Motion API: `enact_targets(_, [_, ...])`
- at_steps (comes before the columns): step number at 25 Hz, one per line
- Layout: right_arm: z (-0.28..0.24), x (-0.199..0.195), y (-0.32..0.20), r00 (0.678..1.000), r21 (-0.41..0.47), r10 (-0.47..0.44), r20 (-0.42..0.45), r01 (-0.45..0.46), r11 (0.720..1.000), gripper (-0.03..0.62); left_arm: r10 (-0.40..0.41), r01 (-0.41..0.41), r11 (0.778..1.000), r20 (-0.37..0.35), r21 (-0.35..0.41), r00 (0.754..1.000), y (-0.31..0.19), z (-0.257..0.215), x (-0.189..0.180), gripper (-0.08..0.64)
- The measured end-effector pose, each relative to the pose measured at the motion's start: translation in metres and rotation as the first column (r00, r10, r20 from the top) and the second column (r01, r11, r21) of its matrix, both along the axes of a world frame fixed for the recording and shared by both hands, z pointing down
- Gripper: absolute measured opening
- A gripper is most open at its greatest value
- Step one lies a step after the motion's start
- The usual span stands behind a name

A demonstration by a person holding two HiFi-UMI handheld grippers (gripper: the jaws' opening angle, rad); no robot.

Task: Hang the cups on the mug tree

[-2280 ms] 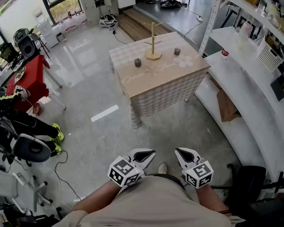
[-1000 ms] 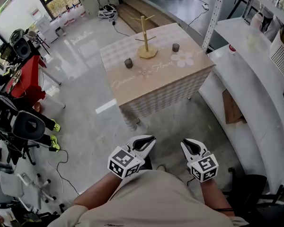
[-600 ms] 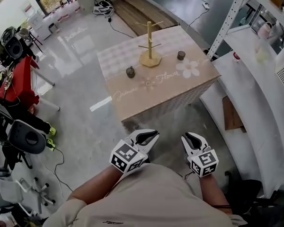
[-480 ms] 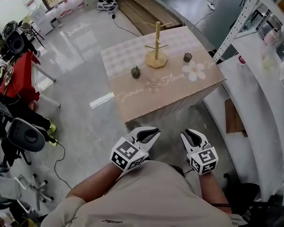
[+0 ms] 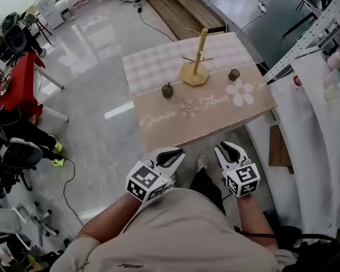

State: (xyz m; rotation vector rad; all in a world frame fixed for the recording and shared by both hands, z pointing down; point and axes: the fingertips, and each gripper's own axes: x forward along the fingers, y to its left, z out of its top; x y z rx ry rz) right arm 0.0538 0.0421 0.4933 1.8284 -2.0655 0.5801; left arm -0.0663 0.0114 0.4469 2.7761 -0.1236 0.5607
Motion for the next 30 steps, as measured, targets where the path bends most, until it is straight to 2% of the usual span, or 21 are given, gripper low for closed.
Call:
enact_targets(6, [0.014, 0.066, -0.040, 1.000, -0.008, -0.001, -0.011, 0.001, 1.000, 0.101, -0.051, 0.051, 0.999, 0.003, -0.001, 0.999, -0.032, 0.000, 0.035, 0.012])
enact_targets(11, [0.031, 0.137, -0.081, 0.999, -0.029, -0.021, -0.031, 0.020, 0.999, 0.114, -0.120, 0.120, 0.993, -0.007, -0.004, 0.993, -0.062, -0.009, 0.083, 0.011])
enact_targets(20, [0.083, 0.259, -0.145, 1.000, -0.094, -0.001, -0.021, -0.001, 0.996, 0.169, -0.189, 0.189, 0.982, 0.015, 0.019, 0.982, -0.100, -0.012, 0.167, 0.011])
enact_targets(24, [0.107, 0.292, -0.174, 0.999, -0.118, -0.019, -0.041, 0.014, 0.993, 0.201, -0.239, 0.239, 0.971, 0.028, 0.028, 0.971, -0.116, -0.011, 0.186, 0.011])
enact_targets(30, [0.140, 0.326, -0.215, 0.996, -0.158, -0.042, -0.085, 0.028, 0.987, 0.253, -0.324, 0.322, 0.946, 0.046, 0.041, 0.945, -0.138, -0.009, 0.193, 0.011])
